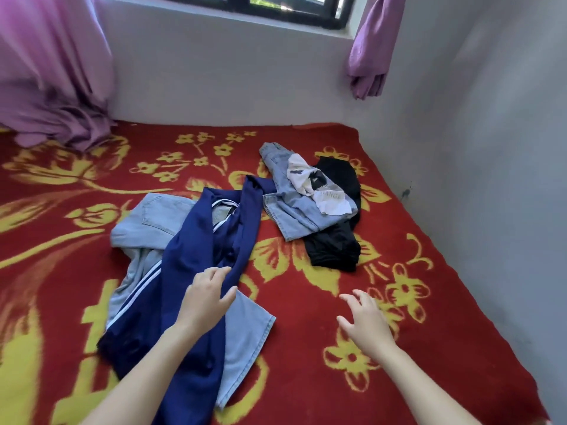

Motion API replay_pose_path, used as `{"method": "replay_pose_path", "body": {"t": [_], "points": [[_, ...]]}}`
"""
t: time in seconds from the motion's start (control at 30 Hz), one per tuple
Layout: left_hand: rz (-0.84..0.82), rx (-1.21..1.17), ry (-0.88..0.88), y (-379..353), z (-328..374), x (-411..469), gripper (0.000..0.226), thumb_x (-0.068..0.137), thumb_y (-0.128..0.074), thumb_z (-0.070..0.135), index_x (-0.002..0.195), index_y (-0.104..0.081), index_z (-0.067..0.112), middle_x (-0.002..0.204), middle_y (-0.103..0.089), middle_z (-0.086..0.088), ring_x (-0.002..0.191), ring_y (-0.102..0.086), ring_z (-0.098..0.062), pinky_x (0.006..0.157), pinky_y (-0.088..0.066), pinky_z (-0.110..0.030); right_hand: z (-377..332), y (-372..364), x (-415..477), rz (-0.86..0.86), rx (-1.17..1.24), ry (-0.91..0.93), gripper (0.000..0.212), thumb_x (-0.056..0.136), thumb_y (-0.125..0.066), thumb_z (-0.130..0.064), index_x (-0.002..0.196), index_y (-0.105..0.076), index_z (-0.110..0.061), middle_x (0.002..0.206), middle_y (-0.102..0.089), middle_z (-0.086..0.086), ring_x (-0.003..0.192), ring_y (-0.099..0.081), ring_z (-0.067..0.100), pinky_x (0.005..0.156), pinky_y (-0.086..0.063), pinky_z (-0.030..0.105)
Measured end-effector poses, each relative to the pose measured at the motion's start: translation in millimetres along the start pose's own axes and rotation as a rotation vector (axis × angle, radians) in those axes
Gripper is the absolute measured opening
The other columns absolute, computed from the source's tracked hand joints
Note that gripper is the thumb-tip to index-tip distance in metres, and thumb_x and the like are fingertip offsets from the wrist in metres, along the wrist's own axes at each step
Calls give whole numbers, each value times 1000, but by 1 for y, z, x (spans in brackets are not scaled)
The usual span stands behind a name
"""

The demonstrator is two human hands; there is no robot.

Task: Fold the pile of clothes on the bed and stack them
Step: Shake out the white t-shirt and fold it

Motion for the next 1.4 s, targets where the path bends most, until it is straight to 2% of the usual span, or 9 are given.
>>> {"method": "replay_pose_path", "body": {"t": [0.27, 0.4, 0.6, 0.8, 0.97, 1.27, 1.4], "points": [[53, 80, 164, -42, 67, 49, 46, 95, -49, 32, 138, -41, 18, 137, -44, 2, 125, -38, -18, 101, -34, -31, 48, -2, 139, -119, 8, 181, 50, 96, -46, -35, 143, -34, -22, 151, -23, 6, 141, -19, 22, 108, -29, 37], [13, 125, 213, -68, 98, 80, 49, 94, -41, 41, 138, -41, 19, 136, -44, 2, 124, -39, -19, 99, -35, -31, 66, 9, 193, -106, 28, 209, 47, 96, -47, -34, 140, -37, -20, 150, -26, 8, 139, -22, 24, 107, -31, 38], [11, 192, 265, -93, 113, 123, 46, 96, -42, 38, 139, -38, 22, 134, -43, 5, 124, -38, -16, 98, -34, -29, 80, 10, 246, -136, 4, 248, 49, 96, -46, -36, 141, -35, -21, 150, -25, 7, 139, -21, 23, 108, -30, 37], [-60, 258, 282, -126, 113, 147, 46, 97, -39, 40, 140, -36, 25, 137, -41, 6, 125, -37, -15, 97, -33, -27, 78, -10, 276, -226, -27, 219, 48, 96, -44, -36, 140, -35, -20, 146, -29, 6, 134, -27, 25, 103, -32, 37], [-157, 310, 269, -146, 108, 172, 46, 97, -37, 40, 140, -35, 24, 139, -39, 4, 127, -36, -17, 98, -34, -29, 65, -11, 299, -216, -6, 231, 46, 96, -43, -34, 139, -35, -18, 143, -32, 6, 130, -30, 26, 100, -33, 37], [-281, 330, 224, -186, 109, 271, 43, 96, -37, 38, 135, -40, 18, 137, -42, -2, 123, -39, -22, 96, -38, -33, 112, -1, 363, -224, 14, 88, 49, 94, -44, -31, 141, -33, -21, 150, -24, 1, 136, -24, 23, 104, -30, 37], [-343, 336, 159, -214, 96, 306, 49, 97, -36, 39, 142, -32, 20, 144, -33, -1, 130, -32, -21, 101, -35, -34, 111, -23, 406, -267, -14, 61, 52, 94, -44, -30, 144, -29, -23, 156, -13, 3, 140, -17, 24, 107, -28, 40]]}}
Point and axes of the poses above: each hand's wrist, its own x-axis towards the middle knuckle, its own y-axis out of the back of the hand, z = x × y, the point moved 5 cm from there along x, towards the middle knuckle
